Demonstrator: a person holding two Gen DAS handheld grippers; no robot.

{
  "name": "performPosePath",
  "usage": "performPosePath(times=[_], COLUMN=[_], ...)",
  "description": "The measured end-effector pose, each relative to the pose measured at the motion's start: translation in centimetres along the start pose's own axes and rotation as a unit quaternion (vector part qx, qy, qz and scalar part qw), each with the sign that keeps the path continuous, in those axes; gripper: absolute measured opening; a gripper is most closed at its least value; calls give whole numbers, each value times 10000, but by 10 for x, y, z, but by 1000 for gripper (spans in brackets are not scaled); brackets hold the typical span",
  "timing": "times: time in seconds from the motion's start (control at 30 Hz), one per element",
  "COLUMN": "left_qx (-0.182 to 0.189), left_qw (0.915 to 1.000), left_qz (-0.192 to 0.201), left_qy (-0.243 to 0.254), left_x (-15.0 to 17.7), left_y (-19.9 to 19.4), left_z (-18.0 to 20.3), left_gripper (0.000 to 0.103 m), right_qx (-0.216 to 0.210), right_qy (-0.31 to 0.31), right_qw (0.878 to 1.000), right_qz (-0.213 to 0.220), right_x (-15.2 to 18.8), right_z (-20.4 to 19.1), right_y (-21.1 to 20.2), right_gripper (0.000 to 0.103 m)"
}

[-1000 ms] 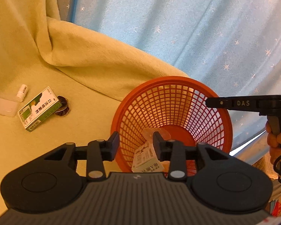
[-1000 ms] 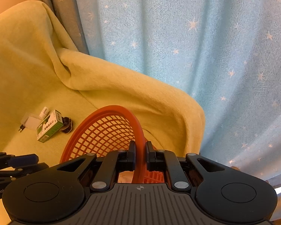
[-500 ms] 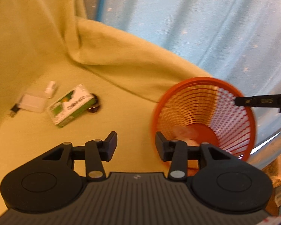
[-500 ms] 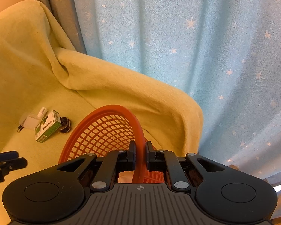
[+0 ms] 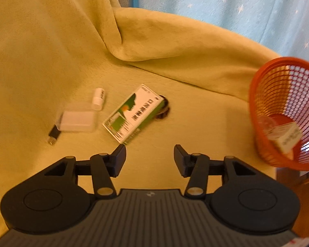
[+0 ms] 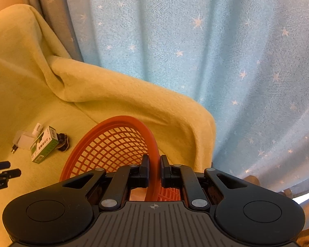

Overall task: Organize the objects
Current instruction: 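Move the left tool to the green-and-white spray box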

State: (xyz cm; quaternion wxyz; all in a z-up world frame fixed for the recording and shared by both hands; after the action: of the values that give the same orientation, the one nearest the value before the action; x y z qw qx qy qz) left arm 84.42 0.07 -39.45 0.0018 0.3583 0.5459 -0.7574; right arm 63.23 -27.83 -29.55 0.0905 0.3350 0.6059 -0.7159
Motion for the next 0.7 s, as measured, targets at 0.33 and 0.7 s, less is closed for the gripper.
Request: performPosePath(times=[0.33, 0.7], left_qx=[-62, -111], left_qw=[9983, 9932], left_qz=[-55, -139], left_qy=[580, 1150], left_x=[-14, -19], left_y=[42, 79], left_z=[-18, -27], left_gripper=[56, 60], right_qx=[121, 241], right_qy=[46, 98], right_qw=[9999, 9996], right_qz=[-67, -119], right_x=[0, 0], right_z=[2, 7], right_y=[1, 3], right_gripper=[7, 7])
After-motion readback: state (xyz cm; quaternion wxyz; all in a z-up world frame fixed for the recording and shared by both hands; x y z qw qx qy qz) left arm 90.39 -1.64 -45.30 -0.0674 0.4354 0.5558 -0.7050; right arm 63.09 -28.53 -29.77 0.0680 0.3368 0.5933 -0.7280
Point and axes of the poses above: each gripper's, at about its wrist camera, not at the fingertips, and y roughly the way its jaws point, z to its right, x to its underside, the point moved 9 cm from there along y, roughly the way its jaws point, and after that the axes turned 14 degrees about -y, right-handed, at the moved point
